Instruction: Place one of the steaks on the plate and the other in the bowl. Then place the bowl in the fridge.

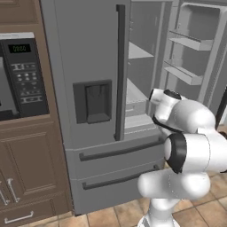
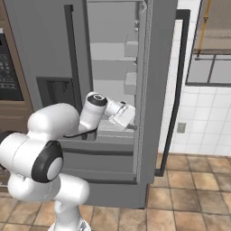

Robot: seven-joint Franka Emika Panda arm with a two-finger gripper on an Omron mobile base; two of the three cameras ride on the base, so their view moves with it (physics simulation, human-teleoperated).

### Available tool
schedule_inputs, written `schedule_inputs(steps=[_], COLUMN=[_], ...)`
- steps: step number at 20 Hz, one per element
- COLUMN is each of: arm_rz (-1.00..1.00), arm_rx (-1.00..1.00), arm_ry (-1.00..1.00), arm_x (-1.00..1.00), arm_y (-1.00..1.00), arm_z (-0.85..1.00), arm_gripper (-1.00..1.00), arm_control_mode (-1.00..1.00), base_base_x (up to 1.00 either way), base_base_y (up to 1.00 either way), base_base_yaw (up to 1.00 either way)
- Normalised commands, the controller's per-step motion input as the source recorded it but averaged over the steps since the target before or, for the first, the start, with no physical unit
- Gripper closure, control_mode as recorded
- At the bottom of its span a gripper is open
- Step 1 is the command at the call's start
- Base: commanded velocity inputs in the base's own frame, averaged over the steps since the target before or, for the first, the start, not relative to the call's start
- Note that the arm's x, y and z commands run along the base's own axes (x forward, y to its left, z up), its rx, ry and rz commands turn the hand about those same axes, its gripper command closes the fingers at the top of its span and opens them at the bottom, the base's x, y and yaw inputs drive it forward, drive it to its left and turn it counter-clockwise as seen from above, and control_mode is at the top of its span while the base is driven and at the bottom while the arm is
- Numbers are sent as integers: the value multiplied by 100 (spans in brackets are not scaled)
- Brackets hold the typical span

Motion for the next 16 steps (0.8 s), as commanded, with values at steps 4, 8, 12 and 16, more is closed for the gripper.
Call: schedule_inputs(steps=[4, 8, 12, 16], arm_rz=[11, 6, 0, 2], arm_rx=[-3, -1, -4, -6], arm_ry=[8, 3, 0, 1], arm_x=[-23, 0, 0, 0], arm_y=[-96, -22, 14, 41], arm_z=[9, 16, 8, 9], arm_gripper=[-100, -100, -100, -100], arm_control_mode=[-100, -100, -100, -100], base_base_x=[0, 0, 0, 0], base_base_y=[0, 0, 0, 0], base_base_yaw=[0, 0, 0, 0])
